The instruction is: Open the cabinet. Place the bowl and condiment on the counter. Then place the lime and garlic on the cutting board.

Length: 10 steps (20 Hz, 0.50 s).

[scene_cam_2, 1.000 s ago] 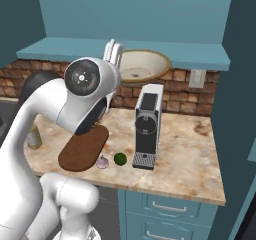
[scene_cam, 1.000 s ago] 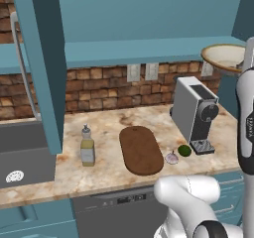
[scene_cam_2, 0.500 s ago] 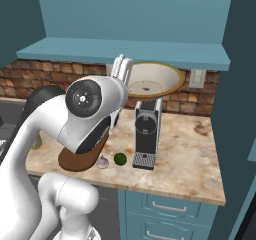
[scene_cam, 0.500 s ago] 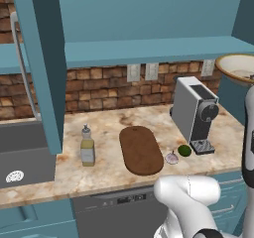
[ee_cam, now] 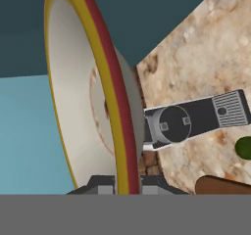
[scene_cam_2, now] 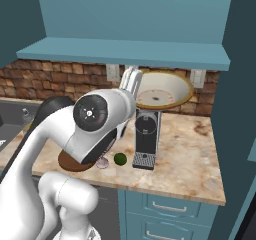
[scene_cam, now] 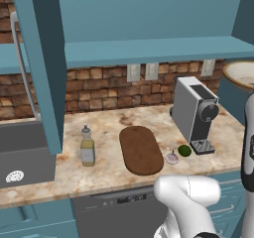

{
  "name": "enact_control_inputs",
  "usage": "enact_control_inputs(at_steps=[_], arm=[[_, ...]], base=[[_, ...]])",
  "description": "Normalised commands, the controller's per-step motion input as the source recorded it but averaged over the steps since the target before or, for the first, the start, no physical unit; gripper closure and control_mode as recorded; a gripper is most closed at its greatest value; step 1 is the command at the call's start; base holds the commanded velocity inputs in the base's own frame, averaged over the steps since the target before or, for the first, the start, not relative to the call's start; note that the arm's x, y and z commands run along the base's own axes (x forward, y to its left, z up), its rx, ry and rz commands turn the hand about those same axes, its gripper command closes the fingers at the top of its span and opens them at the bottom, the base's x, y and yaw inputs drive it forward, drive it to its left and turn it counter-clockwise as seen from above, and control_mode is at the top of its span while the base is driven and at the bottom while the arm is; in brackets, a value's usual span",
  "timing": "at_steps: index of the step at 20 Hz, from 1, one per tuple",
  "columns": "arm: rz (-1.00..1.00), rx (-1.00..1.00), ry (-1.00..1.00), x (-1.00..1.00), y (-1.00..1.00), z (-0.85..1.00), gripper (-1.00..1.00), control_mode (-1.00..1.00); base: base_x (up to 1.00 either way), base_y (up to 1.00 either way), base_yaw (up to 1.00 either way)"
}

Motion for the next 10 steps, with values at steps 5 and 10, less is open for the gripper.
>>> enact_control_inputs(at_steps=[5, 10], arm=[[-0.05, 0.0, 0.0, -0.06, -0.27, -0.14, 1.0, -1.0], [0.0, 0.0, 0.01, 0.0, -0.19, -0.24, 1.0, -1.0]], base=[[0.0, 0.0, 0.0], [0.0, 0.0, 0.0]])
